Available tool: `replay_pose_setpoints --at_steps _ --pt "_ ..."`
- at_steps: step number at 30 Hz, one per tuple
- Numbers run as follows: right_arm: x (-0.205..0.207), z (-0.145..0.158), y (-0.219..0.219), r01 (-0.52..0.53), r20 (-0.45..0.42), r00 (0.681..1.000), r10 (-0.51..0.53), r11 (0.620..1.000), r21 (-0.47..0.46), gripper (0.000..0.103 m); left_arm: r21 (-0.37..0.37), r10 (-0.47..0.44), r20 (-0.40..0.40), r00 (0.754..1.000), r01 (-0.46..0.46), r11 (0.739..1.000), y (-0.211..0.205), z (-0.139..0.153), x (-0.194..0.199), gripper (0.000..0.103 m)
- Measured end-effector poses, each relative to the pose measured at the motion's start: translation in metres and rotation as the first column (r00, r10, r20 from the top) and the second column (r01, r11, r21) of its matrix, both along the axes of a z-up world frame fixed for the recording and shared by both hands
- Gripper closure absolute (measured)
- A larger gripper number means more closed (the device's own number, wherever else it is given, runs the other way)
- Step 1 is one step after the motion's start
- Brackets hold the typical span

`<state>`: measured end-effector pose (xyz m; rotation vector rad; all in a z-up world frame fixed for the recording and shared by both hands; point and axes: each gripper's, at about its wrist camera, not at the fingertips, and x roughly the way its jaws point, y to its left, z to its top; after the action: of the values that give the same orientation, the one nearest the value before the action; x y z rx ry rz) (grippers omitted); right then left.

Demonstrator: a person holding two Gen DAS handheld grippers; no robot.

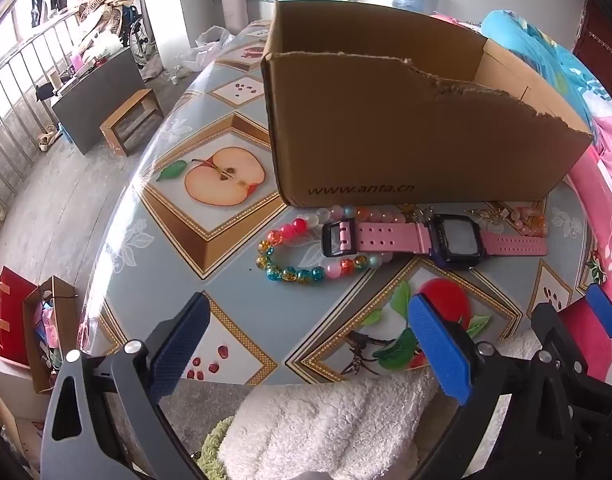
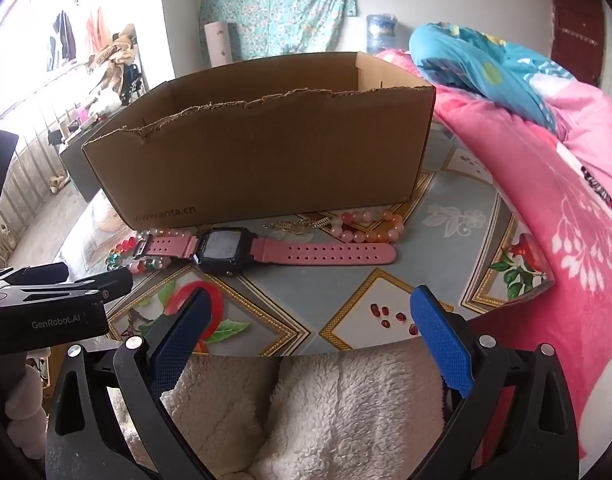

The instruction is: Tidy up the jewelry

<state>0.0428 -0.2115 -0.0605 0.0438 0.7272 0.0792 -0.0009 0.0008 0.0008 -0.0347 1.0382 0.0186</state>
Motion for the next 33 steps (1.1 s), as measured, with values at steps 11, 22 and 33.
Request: replay_pose_setpoints --at_steps 11,22,33 --pt "0.0019 -0.0023 0.0015 -0.005 0.000 1.000 0.005 1.000 0.000 0.008 0.020 0.003 -0.018 1.000 -0.003 1.000 -0.0002 -0.0046 -0.0014 0.006" --pt "0.0033 -0.0005 0.0030 -0.006 -0.010 1.000 0.006 1.000 -0.010 0.008 0.025 0.002 -0.020 1.000 -0.002 1.000 -0.0029 -0.0062 -0.0013 0.006" --pt "0.0032 0.0023 0.0052 -0.009 -0.006 1.000 0.009 1.000 -0.016 0.008 0.026 0.008 -0.017 1.000 -0.008 1.000 -0.0026 -0.0046 -0.0043 0.006"
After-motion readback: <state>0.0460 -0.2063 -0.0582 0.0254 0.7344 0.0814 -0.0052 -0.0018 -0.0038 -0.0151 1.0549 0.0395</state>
